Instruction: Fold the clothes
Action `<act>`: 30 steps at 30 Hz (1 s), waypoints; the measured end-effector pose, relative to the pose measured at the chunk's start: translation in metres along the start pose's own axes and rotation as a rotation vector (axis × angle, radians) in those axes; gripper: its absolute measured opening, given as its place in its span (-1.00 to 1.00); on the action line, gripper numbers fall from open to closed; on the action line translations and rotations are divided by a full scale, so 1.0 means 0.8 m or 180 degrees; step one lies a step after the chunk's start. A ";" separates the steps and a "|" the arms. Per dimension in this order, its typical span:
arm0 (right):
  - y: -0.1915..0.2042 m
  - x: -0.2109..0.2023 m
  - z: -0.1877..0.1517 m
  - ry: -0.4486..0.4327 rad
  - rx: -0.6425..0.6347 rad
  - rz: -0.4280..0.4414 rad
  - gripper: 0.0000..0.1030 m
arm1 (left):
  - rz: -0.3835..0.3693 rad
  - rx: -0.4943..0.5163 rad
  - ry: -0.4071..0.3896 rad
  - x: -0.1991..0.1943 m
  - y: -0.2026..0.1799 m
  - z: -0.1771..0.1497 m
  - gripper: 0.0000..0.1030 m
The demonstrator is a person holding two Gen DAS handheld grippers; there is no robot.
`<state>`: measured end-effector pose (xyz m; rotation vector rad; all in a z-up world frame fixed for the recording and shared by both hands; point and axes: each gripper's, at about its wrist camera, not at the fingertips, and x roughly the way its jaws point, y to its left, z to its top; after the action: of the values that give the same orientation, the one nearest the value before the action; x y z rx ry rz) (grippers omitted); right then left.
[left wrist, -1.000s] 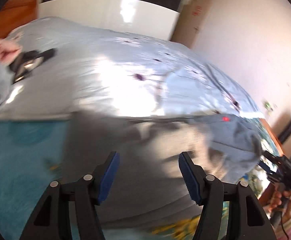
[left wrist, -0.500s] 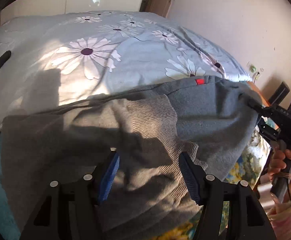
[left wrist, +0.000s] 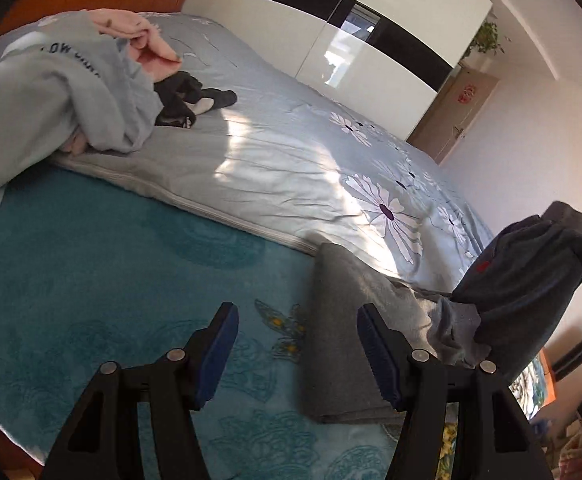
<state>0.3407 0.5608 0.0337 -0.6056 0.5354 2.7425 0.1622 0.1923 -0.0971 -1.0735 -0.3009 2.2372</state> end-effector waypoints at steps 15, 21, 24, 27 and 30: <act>0.169 0.126 -0.154 0.1082 -0.1061 0.0340 -0.56 | -0.0057 -0.0199 0.0138 -0.007 0.042 -0.016 0.28; 0.168 0.113 -0.175 0.1200 -0.1174 0.0604 -0.13 | -0.0253 0.0032 0.0200 0.005 -0.001 -0.011 0.28; 0.164 0.103 -0.179 0.1207 -0.1004 0.0992 -0.01 | -0.0388 0.0141 0.0228 0.013 -0.027 -0.004 0.28; 0.158 0.089 -0.177 0.1146 -0.1018 0.1031 -0.01 | -0.0496 0.0341 0.0281 0.023 -0.058 0.000 0.28; 0.126 0.064 -0.167 0.0974 -0.0863 0.0985 -0.01 | -0.0621 0.0641 0.0391 0.047 -0.094 -0.001 0.28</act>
<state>0.3073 0.4255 -0.0723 -1.1051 0.3457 3.0607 0.1782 0.2741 -0.0869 -1.0222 -0.1193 1.9731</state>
